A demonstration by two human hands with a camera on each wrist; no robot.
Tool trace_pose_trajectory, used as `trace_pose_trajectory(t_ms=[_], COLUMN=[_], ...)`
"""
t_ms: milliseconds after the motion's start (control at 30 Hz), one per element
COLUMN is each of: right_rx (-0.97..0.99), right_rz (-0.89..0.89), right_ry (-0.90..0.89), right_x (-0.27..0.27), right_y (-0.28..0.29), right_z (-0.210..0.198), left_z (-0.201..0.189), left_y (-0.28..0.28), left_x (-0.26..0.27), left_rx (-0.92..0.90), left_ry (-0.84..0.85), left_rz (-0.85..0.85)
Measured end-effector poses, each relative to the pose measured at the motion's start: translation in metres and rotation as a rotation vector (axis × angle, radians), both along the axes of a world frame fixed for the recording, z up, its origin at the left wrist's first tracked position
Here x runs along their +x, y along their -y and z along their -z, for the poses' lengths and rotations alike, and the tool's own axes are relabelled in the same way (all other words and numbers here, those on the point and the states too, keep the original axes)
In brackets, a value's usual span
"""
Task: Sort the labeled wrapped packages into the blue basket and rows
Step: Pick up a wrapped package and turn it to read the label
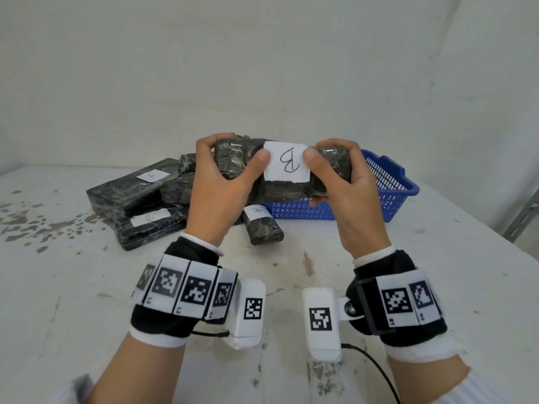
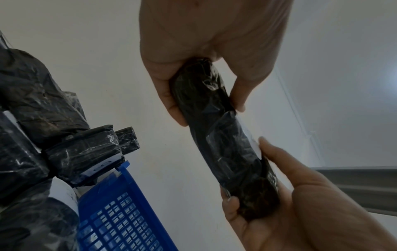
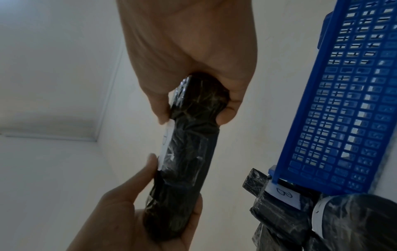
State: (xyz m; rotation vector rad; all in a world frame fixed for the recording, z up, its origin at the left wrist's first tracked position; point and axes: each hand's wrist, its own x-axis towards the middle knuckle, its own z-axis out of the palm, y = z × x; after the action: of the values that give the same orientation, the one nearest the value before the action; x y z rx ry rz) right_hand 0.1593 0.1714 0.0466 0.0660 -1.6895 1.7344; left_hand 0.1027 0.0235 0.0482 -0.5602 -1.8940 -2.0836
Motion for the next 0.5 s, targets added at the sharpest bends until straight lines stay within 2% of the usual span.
trace_pose_trajectory(t_ms=[167, 300, 400, 500], right_rx=[0.107, 0.080, 0.070, -0.009], right_rz=[0.008, 0.023, 0.049, 0.054], right_ry=[-0.018, -0.042, -0.053, -0.064], right_x=[0.0001, -0.0030, -0.0045, -0.0038], right_y=[0.0001, -0.0002, -0.0010, -0.0032], right_z=[0.0019, 0.0043, 0.0061, 0.0045], left_z=[-0.0016, 0.0010, 0.0055, 0.0058], left_y=[-0.0007, 0.0004, -0.0032, -0.0028], left_x=[-0.0018, -0.0005, -0.0034, -0.0088], left_rx=[-0.024, -0.074, -0.083, -0.013], left_ry=[0.078, 0.028, 0.117, 0.156], left_rz=[-0.050, 0.020, 0.107, 0.062])
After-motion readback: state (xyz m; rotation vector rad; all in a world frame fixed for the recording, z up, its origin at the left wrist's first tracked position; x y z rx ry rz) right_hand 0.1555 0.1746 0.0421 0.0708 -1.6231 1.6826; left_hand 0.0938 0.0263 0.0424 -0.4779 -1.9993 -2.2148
